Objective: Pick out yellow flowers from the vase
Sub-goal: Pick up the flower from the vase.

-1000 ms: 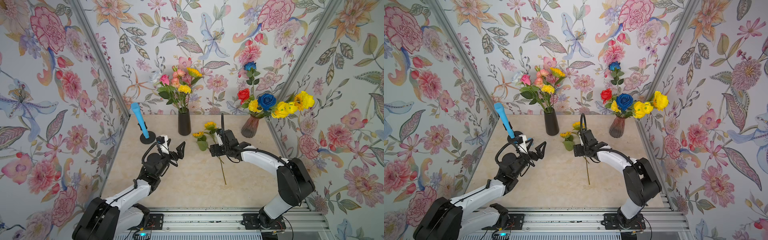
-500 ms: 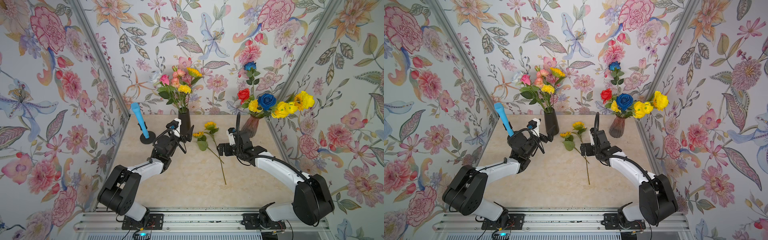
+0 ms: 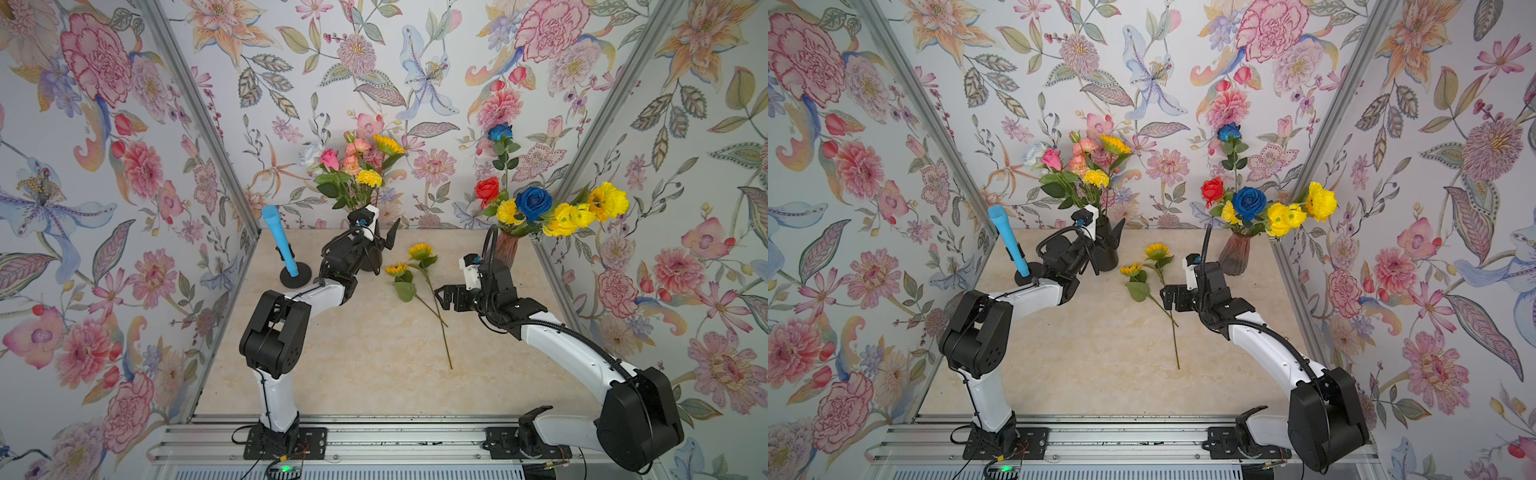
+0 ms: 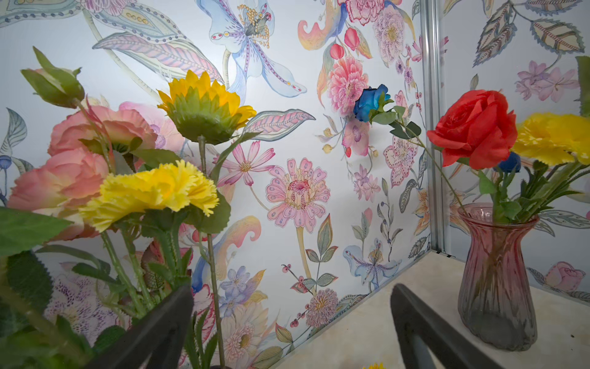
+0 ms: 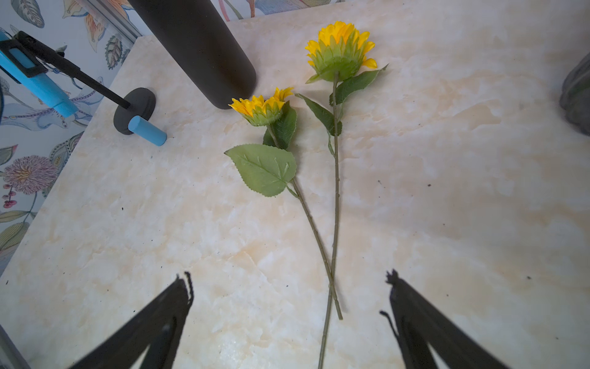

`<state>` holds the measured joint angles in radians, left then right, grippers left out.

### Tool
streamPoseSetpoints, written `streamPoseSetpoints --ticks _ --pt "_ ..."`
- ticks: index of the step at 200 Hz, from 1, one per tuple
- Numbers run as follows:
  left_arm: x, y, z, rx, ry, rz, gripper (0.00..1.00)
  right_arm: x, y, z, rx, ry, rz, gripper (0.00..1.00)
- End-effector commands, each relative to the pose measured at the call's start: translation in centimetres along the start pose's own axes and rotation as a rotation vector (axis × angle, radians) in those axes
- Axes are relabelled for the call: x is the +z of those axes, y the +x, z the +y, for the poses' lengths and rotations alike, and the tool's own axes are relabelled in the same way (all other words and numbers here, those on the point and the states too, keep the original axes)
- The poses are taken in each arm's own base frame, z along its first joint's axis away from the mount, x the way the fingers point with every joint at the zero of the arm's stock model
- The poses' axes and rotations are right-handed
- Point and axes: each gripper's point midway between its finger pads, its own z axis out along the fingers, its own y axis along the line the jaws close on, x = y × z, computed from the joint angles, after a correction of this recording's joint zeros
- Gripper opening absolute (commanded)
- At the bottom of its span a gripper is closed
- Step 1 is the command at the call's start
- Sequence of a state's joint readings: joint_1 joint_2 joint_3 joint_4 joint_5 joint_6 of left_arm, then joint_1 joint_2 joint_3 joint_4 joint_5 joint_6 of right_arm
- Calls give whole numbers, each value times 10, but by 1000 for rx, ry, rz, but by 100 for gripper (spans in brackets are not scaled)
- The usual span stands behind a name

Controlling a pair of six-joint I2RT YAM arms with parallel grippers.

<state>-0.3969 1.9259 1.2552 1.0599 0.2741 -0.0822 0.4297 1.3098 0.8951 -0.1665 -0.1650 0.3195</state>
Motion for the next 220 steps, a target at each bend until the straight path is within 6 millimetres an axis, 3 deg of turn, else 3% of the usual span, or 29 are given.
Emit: streamPoseSetpoints --ticks 1,56,113,180,220 --pt "12 6 8 7 9 15 97 0 1 2 20 -24 -6 100" --pt "25 26 32 -31 -79 76 87 0 1 4 25 -42 -13 100" --pt "24 35 65 -82 -215 114 82 0 1 4 27 -48 -20 100" --pt "35 49 74 -131 -230 151 80 0 0 6 26 -61 -27 100" --pt "40 51 76 -137 -228 147 70 1 1 7 29 -68 -28 100"
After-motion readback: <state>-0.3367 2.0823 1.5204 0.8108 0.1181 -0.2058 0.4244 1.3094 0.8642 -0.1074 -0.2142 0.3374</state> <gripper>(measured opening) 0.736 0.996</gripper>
